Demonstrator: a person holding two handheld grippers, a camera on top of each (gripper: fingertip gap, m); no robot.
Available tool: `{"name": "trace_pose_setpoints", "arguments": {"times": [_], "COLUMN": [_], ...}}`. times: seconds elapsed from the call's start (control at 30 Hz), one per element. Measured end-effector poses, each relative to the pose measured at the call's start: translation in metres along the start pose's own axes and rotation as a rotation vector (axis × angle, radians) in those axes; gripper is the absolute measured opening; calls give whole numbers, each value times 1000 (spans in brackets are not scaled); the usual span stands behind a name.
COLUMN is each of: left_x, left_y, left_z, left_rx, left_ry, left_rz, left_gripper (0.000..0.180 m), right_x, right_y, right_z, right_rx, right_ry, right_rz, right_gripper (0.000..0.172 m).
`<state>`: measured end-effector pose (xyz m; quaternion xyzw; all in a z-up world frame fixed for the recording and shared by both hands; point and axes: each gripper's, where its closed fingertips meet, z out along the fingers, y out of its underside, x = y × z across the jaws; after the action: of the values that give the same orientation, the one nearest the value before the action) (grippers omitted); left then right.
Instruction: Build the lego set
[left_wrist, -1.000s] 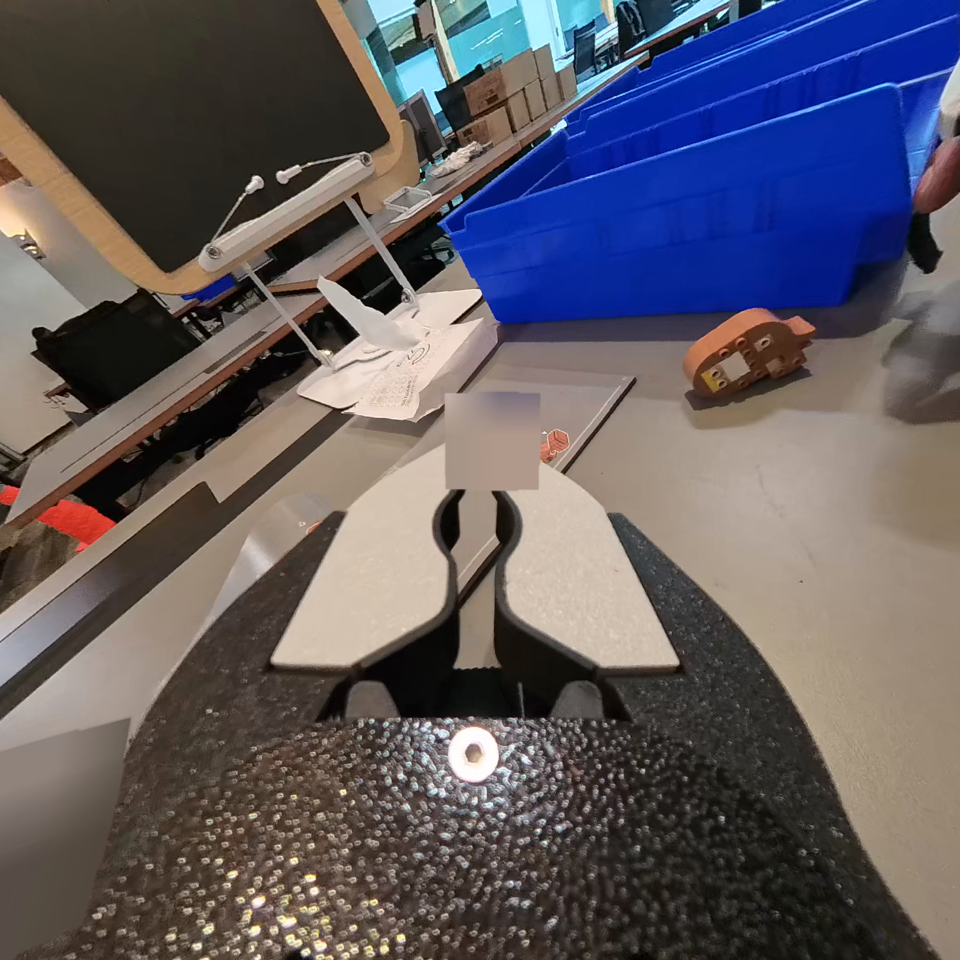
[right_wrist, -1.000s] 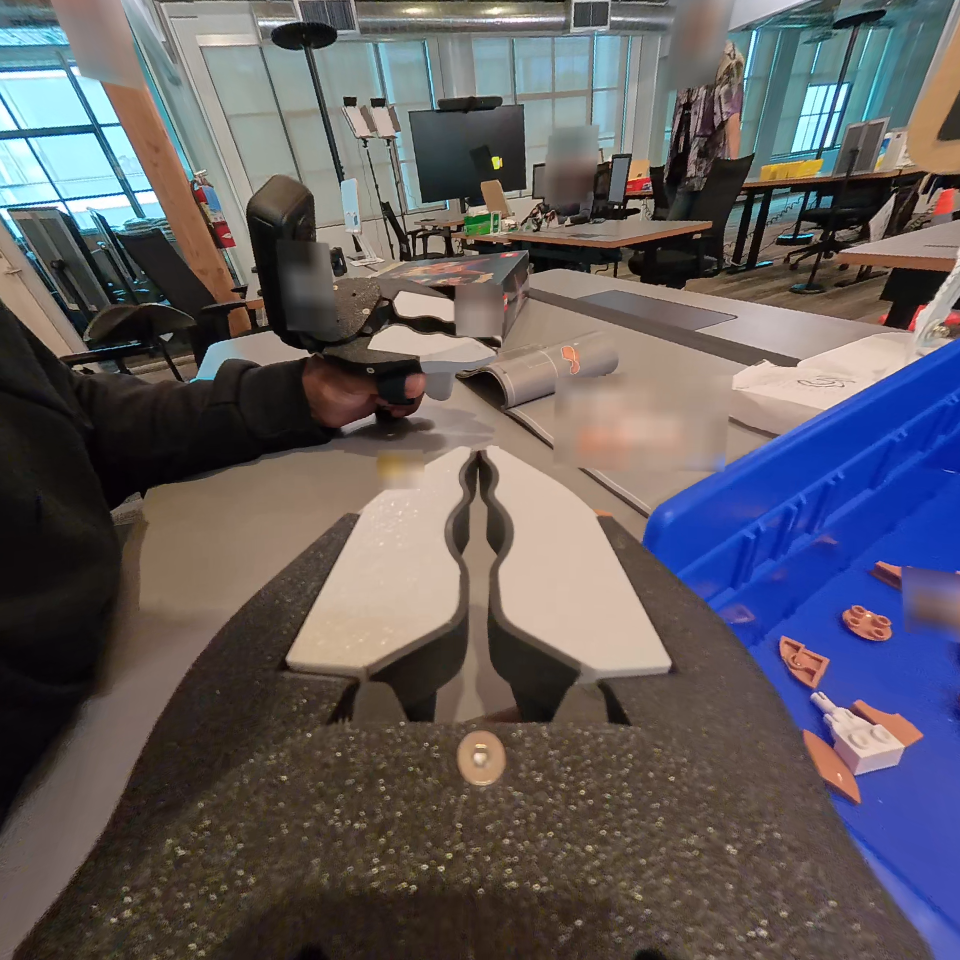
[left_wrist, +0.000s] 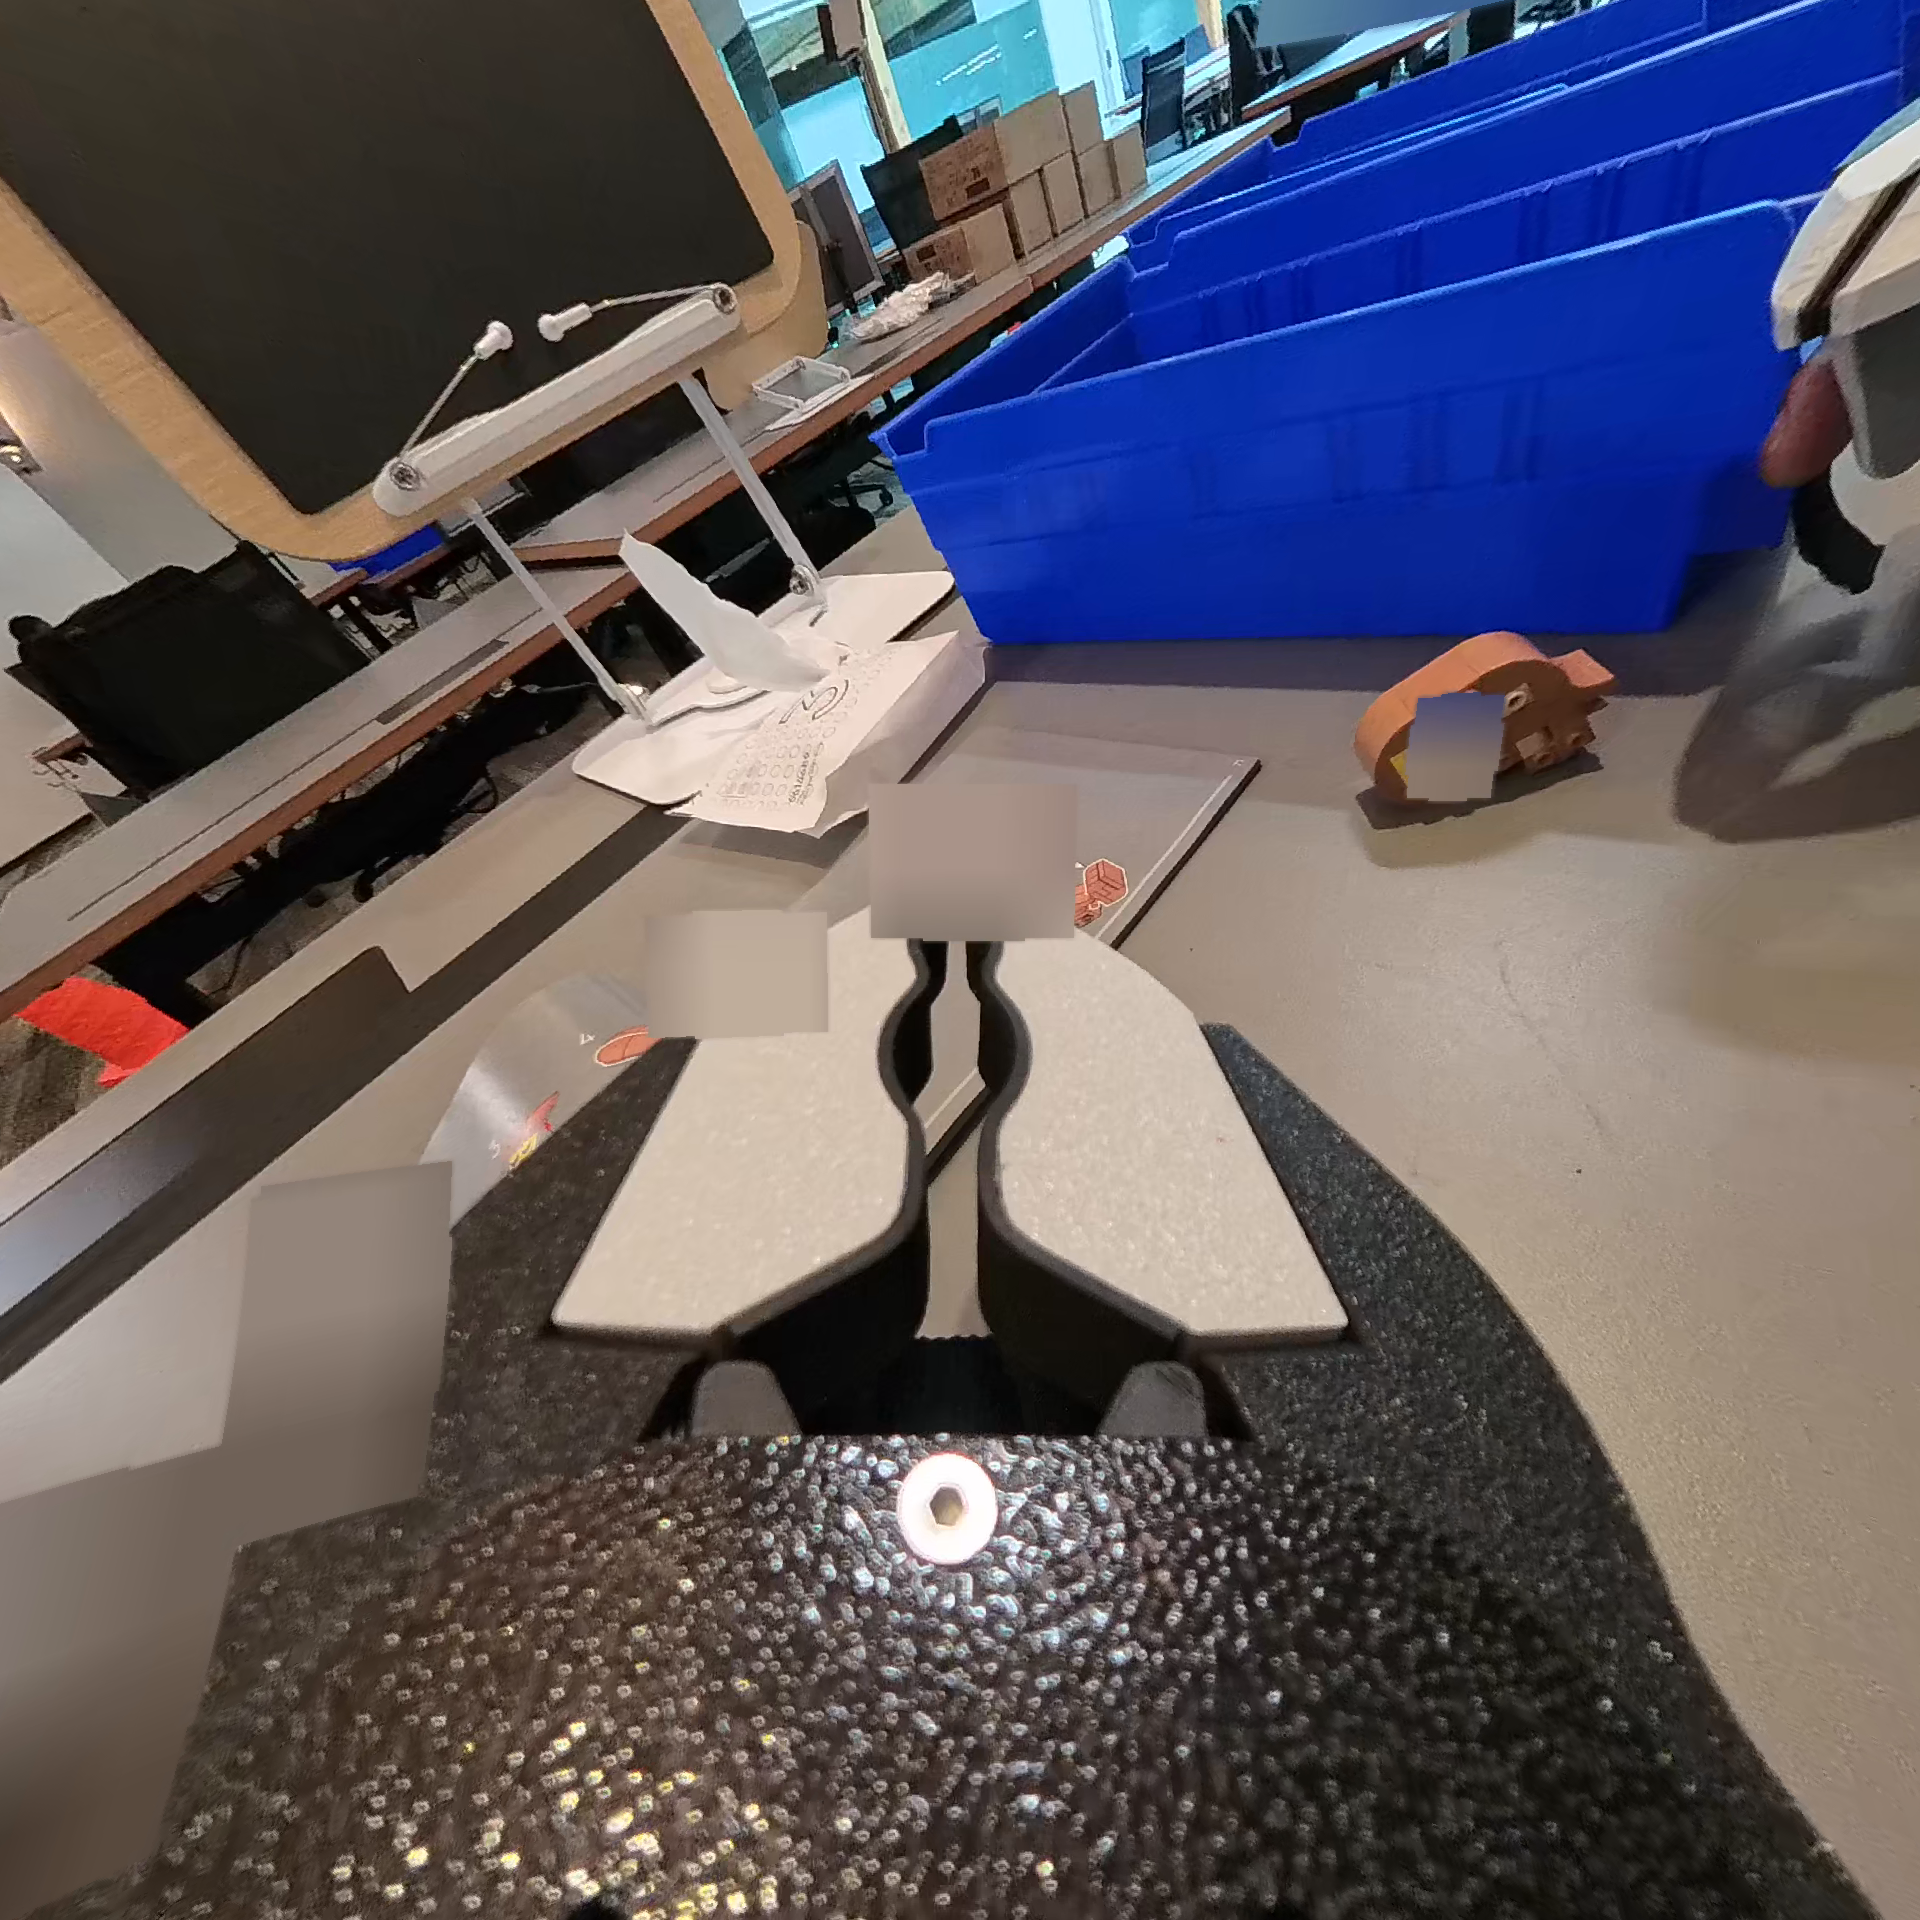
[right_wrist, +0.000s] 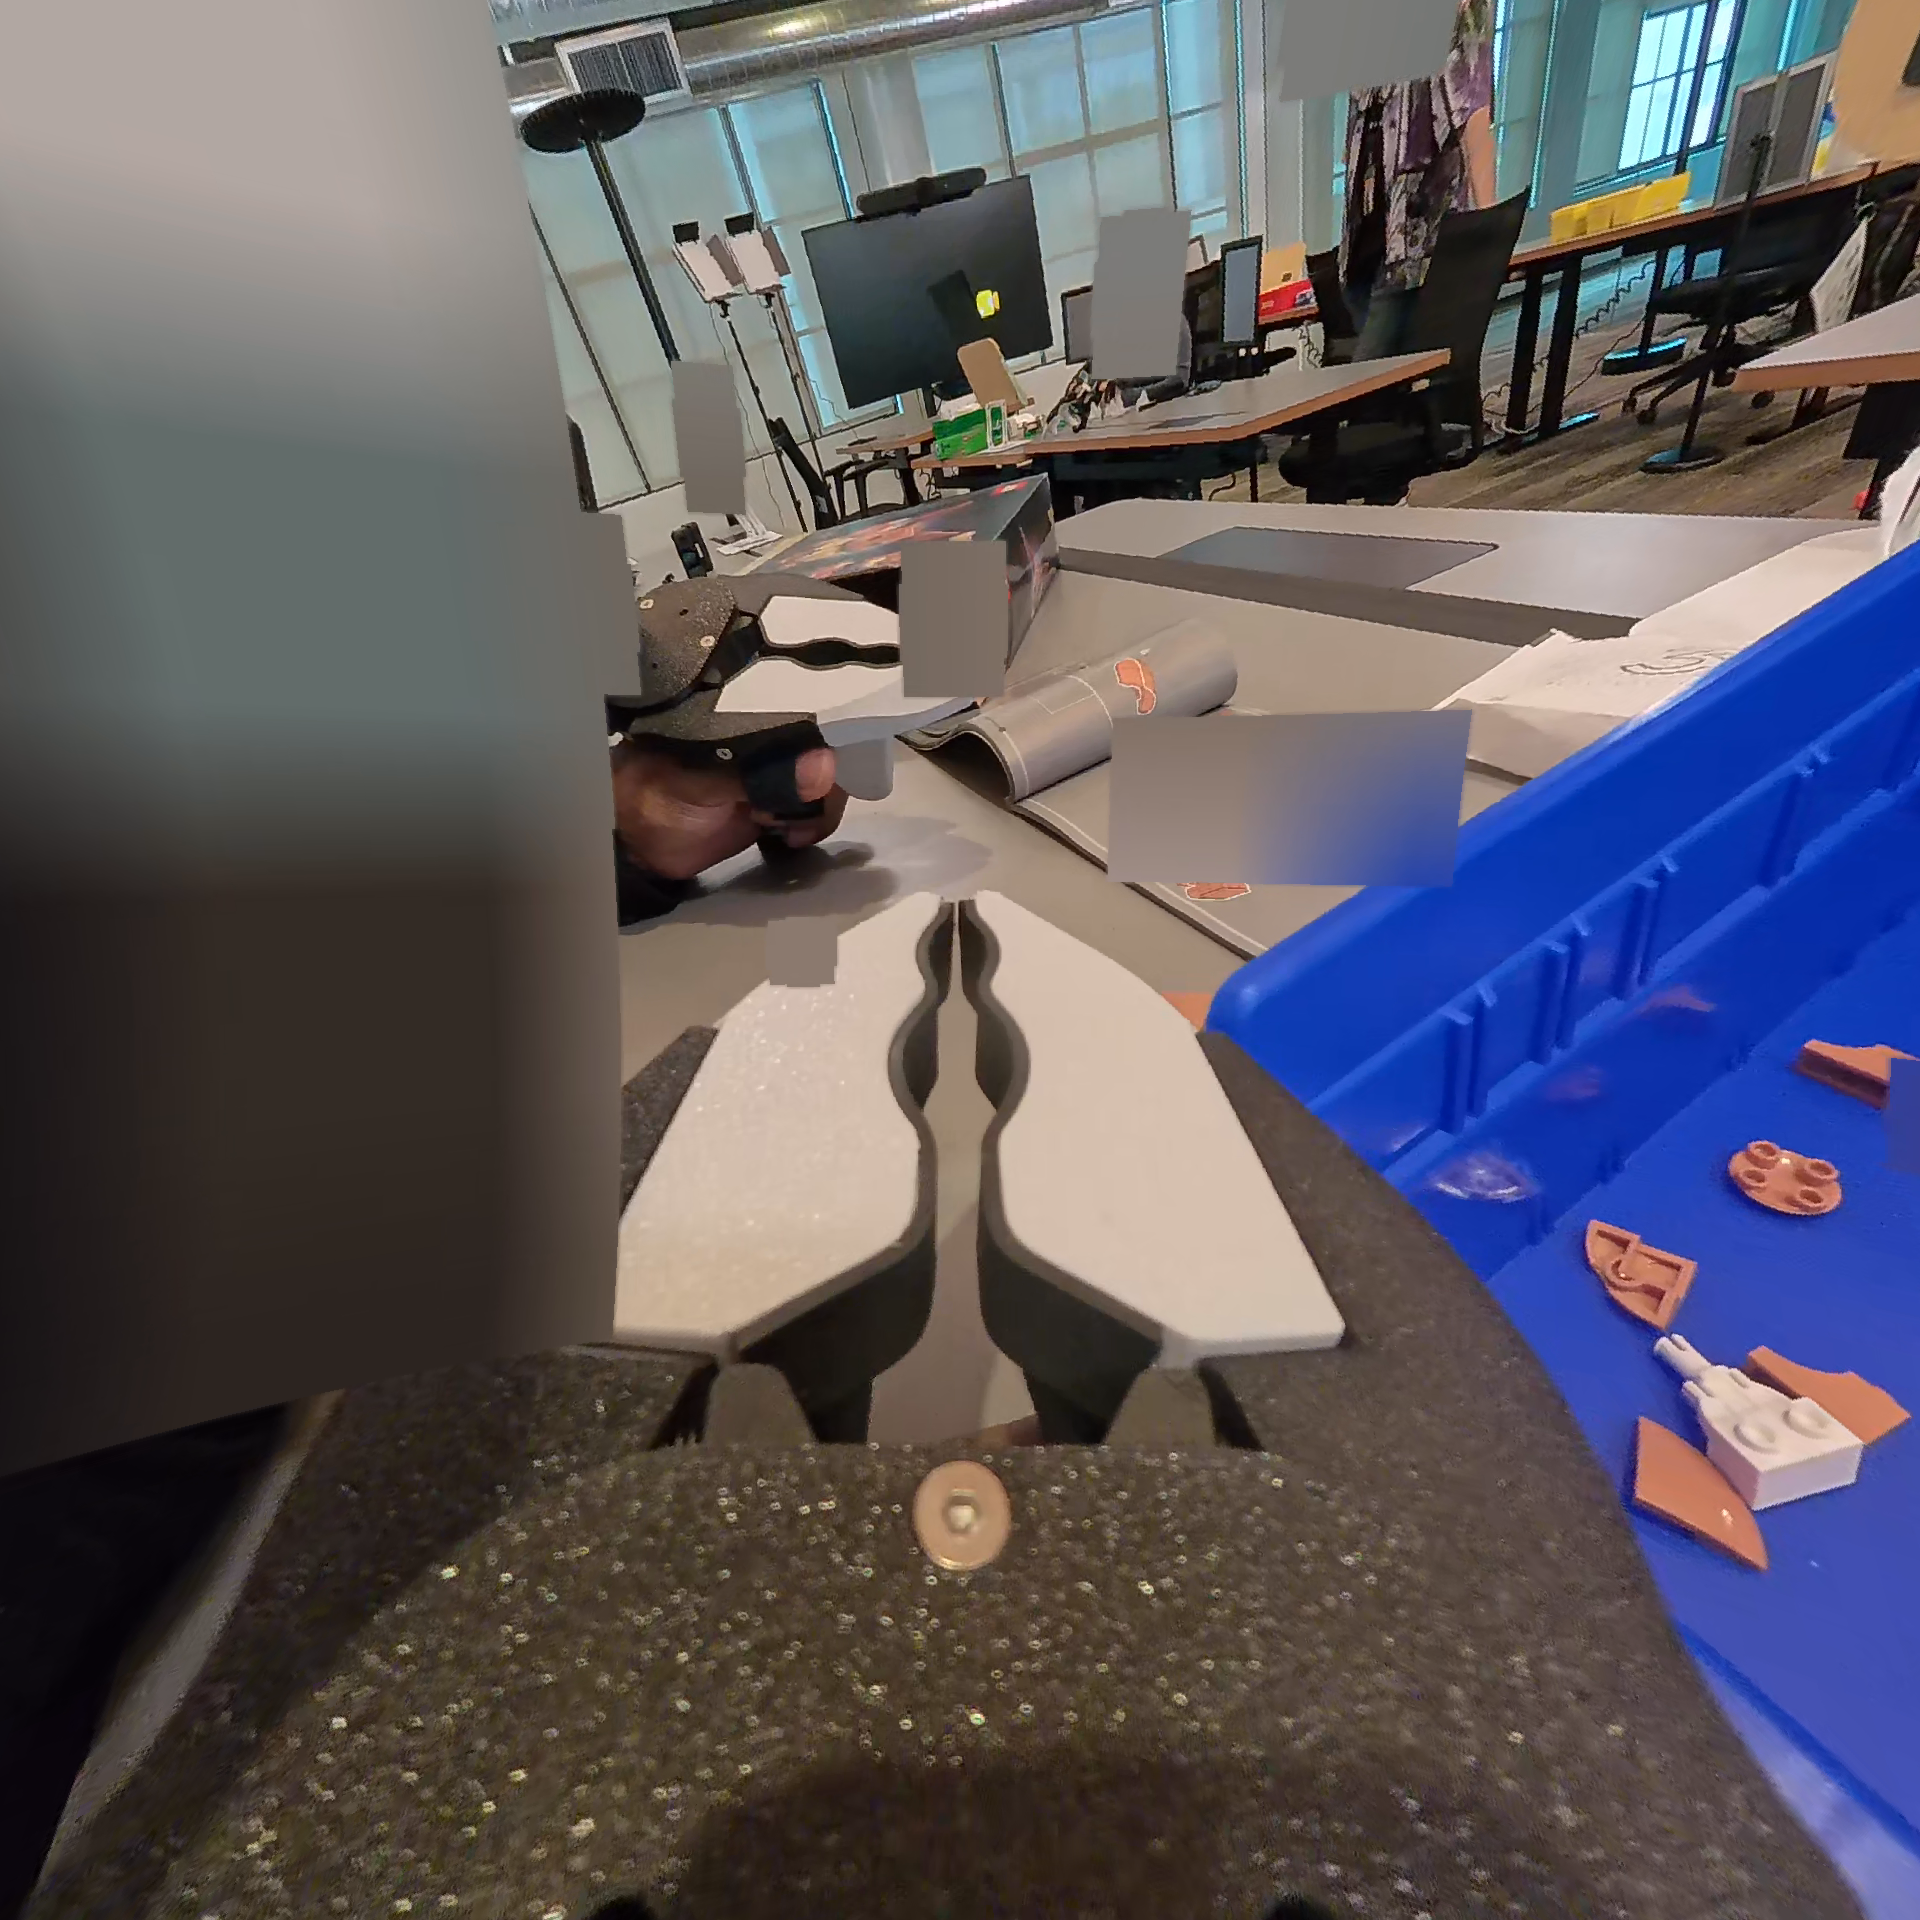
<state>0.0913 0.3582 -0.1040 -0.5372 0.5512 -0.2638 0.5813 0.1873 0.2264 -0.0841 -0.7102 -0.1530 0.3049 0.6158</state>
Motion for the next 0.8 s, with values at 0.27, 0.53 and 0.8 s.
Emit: {"name": "trace_pose_setpoints", "arguments": {"times": [0.27, 0.53, 0.8], "left_x": [1, 1, 0], "left_y": [2, 2, 2], "left_z": [1, 2, 1], "left_rx": [-13, -17, -16], "left_ry": [-3, -6, -7], "left_rz": [9, 12, 7], "left_gripper": [3, 3, 3], "right_x": [4, 2, 0], "right_y": [10, 8, 8], "right_z": [5, 4, 3], "right_rx": [-76, -63, -63], "right_ry": [67, 50, 51], "right_rz": [-27, -30, -48], "right_gripper": [0, 0, 0]}}
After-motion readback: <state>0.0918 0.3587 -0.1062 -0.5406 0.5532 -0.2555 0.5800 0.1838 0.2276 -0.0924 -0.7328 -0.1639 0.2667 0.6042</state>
